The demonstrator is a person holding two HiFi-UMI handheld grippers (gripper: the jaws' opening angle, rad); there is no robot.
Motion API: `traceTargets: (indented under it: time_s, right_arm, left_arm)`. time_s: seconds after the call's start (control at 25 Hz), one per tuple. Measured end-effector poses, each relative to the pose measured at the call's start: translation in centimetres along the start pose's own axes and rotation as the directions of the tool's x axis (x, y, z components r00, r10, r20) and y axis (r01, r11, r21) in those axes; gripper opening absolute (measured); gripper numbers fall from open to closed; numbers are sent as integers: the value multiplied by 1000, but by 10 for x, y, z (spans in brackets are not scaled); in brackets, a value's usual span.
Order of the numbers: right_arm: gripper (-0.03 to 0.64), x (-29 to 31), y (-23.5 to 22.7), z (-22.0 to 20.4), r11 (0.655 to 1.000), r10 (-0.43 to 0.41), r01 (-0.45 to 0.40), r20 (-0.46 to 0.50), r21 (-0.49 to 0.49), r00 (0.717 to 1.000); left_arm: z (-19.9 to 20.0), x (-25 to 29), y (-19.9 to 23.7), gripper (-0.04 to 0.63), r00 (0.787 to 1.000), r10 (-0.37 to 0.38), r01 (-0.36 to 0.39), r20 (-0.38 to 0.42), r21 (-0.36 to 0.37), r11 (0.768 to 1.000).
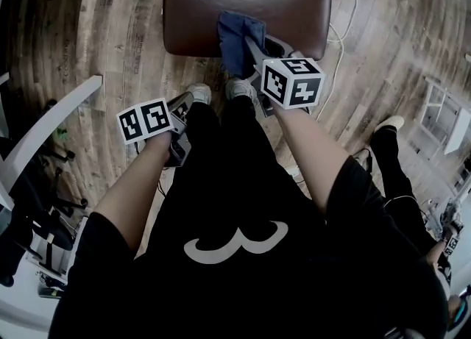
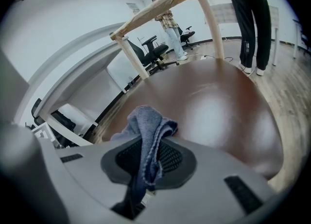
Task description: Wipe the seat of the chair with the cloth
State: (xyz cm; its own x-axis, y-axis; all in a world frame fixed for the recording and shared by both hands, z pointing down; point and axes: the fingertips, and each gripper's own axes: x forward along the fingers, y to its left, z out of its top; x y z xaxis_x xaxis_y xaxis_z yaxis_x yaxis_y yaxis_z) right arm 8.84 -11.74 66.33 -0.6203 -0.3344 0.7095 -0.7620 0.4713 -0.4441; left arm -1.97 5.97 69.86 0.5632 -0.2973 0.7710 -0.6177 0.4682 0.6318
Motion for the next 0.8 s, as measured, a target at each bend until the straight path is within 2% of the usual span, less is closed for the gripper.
traceTargets:
  time_s: [0.16, 0.44, 0.8]
  right_arm:
    - [54, -15, -25, 1, 1000, -23, 23, 14, -3, 1000]
    - [54, -47, -67, -7, 995, -90, 88, 36, 46, 995]
    - [54, -88, -129, -16, 981, -187, 183, 72, 65, 980]
  left_arm:
    - [-5, 12, -14, 12, 1000, -2, 2, -9, 14, 1000]
    - [-17, 28, -27, 12, 999, 16, -14, -42, 47, 999]
    - [-28, 55, -61, 12, 997, 11, -1, -82, 118, 993]
